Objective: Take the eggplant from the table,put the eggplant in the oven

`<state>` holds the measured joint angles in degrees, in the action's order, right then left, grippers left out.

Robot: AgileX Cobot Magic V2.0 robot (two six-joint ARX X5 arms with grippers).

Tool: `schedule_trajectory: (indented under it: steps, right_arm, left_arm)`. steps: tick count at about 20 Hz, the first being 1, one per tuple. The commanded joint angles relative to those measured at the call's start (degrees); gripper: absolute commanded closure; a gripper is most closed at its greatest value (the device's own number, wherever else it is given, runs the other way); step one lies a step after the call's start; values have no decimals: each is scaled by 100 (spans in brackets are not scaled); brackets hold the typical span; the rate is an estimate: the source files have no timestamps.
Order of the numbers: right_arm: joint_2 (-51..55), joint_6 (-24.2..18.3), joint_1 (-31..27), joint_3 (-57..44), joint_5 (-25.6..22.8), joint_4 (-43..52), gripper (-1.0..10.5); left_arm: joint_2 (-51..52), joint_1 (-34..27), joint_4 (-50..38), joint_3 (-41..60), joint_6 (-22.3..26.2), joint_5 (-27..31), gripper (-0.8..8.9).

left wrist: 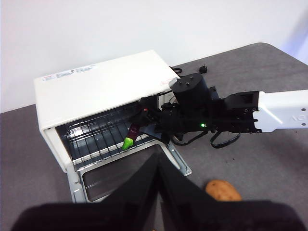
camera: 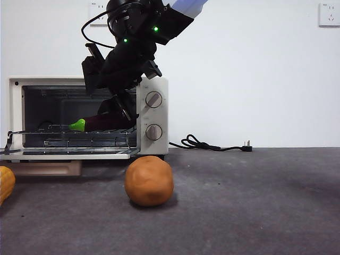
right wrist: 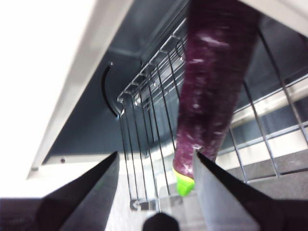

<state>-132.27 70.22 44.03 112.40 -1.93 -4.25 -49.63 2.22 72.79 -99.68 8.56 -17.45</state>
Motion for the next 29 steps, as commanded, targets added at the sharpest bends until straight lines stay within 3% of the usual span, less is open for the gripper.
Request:
schedule_trajectory:
  steps: [1, 6, 12, 17, 24, 29]
  right_arm:
    - [-101, -133, 22, 7, 153, 24, 689]
    - [-46, -149, 31, 37, 450, -151, 688]
    - [262, -697, 98, 39, 492, -645, 689]
    - [826, -1906, 138, 39, 649, -1058, 689]
    - [2116, -4105, 133, 39, 573, -2430, 689]
    - [2758, -5042, 133, 39, 361, -3174, 689]
  left_arm:
    - [31, 87, -11, 35, 79, 188, 819]
    - [31, 240, -7, 35, 90, 400, 819]
    - [31, 251, -22, 35, 92, 402, 819]
    - [24, 251, -50, 35, 103, 400, 819]
    - [24, 273, -61, 35, 105, 400, 819]
    - [24, 350, -66, 35, 105, 400, 819]
